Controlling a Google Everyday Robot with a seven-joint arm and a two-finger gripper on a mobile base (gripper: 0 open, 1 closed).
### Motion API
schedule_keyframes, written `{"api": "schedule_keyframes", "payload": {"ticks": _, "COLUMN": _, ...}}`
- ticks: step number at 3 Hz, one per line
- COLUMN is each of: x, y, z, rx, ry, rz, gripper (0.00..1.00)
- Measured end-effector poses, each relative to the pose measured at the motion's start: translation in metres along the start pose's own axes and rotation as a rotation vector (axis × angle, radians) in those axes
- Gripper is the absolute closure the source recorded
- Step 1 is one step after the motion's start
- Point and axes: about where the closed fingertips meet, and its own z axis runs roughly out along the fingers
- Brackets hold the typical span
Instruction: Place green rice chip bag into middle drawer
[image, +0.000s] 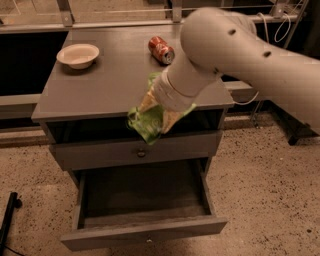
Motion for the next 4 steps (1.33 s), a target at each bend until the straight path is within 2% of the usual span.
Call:
{"api": "schedule_keyframes", "payload": {"ticks": 1, "x": -0.011, "y": 0.076, "z": 0.041, "rx": -0.095, "ry": -0.023, "rz": 0.149, "gripper": 1.00}}
{"api": "schedule_keyframes", "payload": {"ticks": 2, "x": -0.026, "y": 0.147, "z": 0.082, "rx": -0.212, "ry": -0.050, "rz": 0.248, "gripper": 1.00}}
{"api": "schedule_keyframes", "payload": {"ticks": 3, "x": -0.024, "y": 0.193, "z": 0.115, "rx": -0.297, "ry": -0.059, "rz": 0.317, "gripper": 1.00}}
{"api": "schedule_keyframes", "payload": {"ticks": 4, "x": -0.007, "y": 0.207, "z": 0.148, "rx": -0.292, "ry": -0.088, "rz": 0.378, "gripper": 1.00}}
